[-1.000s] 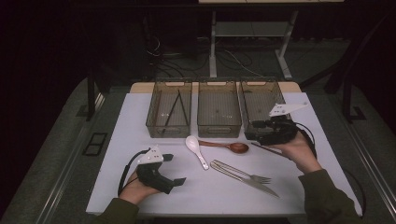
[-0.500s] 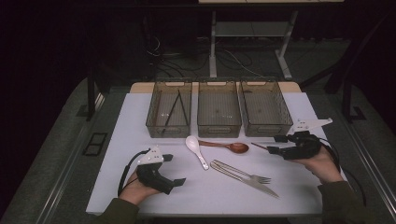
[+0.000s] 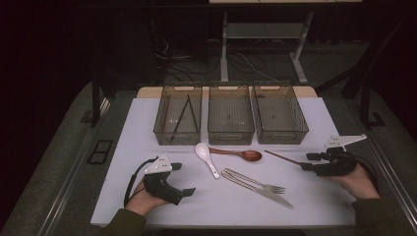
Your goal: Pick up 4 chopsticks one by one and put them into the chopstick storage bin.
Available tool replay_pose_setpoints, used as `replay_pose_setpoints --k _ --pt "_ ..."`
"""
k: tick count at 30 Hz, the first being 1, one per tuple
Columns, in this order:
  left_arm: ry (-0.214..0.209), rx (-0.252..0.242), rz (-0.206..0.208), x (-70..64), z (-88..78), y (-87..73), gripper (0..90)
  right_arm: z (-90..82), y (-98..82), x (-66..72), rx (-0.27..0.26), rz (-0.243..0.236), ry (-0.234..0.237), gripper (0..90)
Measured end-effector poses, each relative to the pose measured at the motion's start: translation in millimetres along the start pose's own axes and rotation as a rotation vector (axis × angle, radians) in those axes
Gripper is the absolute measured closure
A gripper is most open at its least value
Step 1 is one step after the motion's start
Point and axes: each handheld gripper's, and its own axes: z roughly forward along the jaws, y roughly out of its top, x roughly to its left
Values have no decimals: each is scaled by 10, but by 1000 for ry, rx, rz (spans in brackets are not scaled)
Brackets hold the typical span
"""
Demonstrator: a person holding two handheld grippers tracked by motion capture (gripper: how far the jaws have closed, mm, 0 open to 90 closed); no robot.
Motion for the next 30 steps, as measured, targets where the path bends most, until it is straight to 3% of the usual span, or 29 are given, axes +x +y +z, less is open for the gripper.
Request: replay_pose_setpoints --k 9,21,30 --pt "4 0 -5 5 -1 0 0 -79 -162 -181 29 41 -19 567" --pt "7 3 -4 9 -11 0 0 -68 -241 -261 77 28 0 658" --pt "4 3 -2 7 -10 0 0 -4 -269 -269 126 -2 -25 730"
